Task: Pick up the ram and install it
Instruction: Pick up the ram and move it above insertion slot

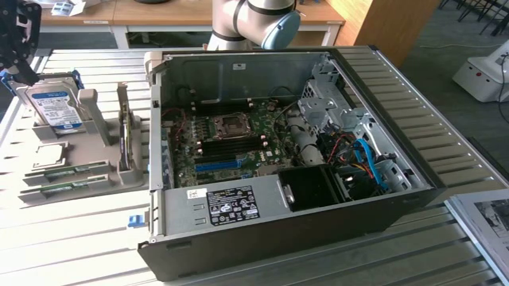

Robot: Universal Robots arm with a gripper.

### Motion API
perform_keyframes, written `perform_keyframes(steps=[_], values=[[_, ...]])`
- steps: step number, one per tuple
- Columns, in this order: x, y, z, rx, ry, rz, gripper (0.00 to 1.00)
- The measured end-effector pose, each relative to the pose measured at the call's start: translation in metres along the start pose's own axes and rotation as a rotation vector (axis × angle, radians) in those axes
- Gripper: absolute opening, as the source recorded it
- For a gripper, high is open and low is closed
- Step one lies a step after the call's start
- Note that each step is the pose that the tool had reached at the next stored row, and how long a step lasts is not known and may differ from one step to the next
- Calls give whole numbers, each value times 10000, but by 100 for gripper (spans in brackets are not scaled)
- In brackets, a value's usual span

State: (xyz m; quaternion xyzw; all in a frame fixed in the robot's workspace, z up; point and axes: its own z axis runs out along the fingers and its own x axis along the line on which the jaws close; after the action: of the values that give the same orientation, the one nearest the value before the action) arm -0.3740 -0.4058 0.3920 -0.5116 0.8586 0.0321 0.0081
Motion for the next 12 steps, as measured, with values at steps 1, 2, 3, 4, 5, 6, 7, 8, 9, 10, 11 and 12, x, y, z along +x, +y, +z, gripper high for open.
perform_keyframes(steps=[1,2,3,4,5,6,7,8,9,10,11,12], values=[[0,0,0,-2,3,-58,10],[0,0,0,-5,6,-115,10],[0,0,0,-8,8,-175,10],[0,0,0,-11,11,-229,10],[0,0,0,-13,14,-283,10],[0,0,0,-16,16,-338,10],[0,0,0,-18,19,-392,10],[0,0,0,-20,21,-444,10],[0,0,0,-24,24,-500,10],[0,0,0,-26,26,-552,10],[0,0,0,-28,28,-605,10],[0,0,0,-30,31,-657,10]])
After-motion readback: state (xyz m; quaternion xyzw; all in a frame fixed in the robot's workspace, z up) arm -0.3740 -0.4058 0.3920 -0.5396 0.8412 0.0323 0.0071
